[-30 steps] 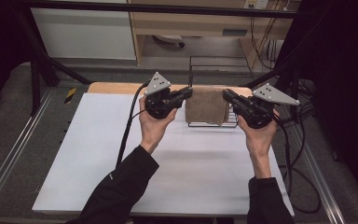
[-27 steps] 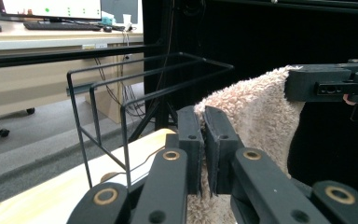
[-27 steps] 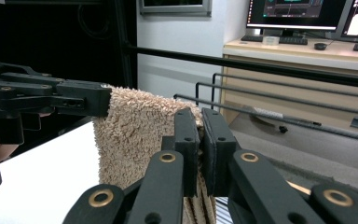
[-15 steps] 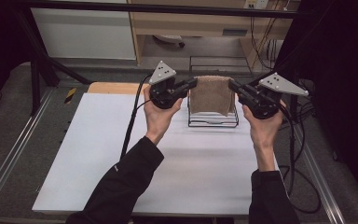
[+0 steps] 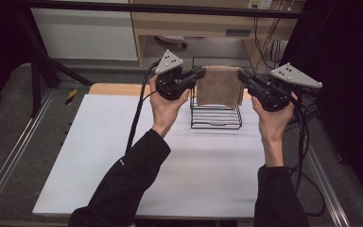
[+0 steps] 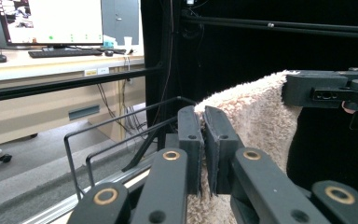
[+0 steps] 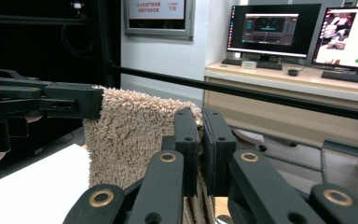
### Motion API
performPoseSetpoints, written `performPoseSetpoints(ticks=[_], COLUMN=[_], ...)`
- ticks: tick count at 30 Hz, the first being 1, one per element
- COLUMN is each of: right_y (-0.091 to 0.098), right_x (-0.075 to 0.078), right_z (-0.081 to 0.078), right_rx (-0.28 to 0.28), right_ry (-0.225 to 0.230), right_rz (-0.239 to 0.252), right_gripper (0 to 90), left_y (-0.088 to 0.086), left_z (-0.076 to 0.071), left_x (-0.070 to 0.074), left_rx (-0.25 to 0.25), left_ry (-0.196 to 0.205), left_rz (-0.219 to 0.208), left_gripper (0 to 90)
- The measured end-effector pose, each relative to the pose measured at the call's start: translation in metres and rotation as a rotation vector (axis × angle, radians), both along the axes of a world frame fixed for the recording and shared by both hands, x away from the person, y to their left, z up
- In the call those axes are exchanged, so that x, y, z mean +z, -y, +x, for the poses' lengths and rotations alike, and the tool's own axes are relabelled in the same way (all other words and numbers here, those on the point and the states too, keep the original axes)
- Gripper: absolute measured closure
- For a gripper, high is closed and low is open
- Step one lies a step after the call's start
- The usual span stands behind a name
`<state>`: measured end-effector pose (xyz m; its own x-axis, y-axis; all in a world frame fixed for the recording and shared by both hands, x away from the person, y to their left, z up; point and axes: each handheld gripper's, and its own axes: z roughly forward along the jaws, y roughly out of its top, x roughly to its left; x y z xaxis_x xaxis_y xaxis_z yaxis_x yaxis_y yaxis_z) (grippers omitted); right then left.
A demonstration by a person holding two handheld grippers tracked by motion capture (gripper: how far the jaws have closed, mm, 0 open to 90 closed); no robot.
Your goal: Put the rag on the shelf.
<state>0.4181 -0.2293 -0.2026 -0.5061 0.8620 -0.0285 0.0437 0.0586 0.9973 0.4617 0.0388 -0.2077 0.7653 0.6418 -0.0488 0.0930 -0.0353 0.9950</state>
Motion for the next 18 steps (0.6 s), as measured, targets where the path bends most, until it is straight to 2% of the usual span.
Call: performPoseSetpoints(ticks=[18], right_y=[0.004], right_x=[0.027], right_z=[0.012], right_rx=[-0.025], right_ry=[0.043], right_rz=[-0.011], right_gripper=[86.1], left_y=[0.008], left_z=[0.015], left_x=[0.024], left_rx=[0.017], left_ry=[0.034], left_rz=[-0.021], left_gripper=[85.5])
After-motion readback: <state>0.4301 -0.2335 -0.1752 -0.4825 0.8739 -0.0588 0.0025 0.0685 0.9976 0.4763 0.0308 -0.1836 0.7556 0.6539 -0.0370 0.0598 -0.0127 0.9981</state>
